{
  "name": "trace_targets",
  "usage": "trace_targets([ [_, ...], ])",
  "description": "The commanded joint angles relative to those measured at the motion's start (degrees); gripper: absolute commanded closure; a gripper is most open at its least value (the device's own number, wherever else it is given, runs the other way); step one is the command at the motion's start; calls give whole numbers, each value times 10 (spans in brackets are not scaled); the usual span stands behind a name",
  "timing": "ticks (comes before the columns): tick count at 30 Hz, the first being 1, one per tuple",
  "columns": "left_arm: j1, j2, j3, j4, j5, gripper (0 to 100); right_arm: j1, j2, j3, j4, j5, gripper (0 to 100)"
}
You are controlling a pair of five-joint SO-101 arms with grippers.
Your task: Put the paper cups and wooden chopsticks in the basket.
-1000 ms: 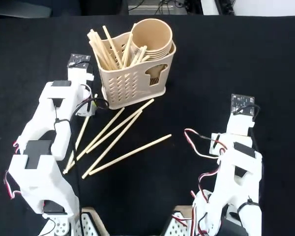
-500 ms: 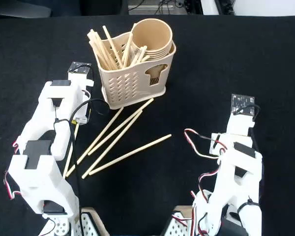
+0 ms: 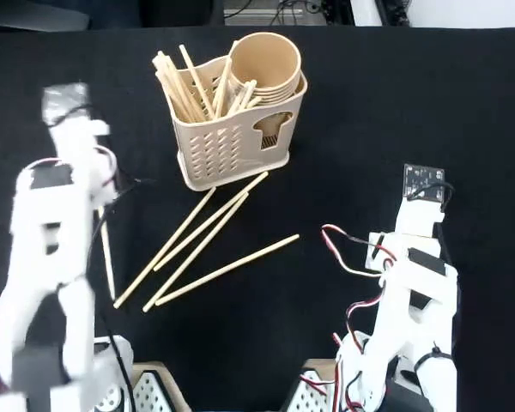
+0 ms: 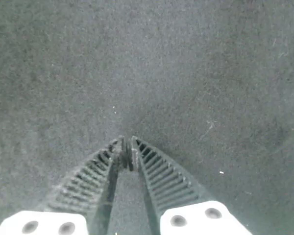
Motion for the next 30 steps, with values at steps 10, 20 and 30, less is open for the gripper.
trace_targets([
  [10,56,-364,-144,-135,8,971,-7,5,-14,-11,2,974],
  [20,204,-268,-228,-287,75,972,-7,5,-14,-11,2,975],
  [30,249,-91,-263,-364,87,971,-7,5,-14,-10,2,974],
])
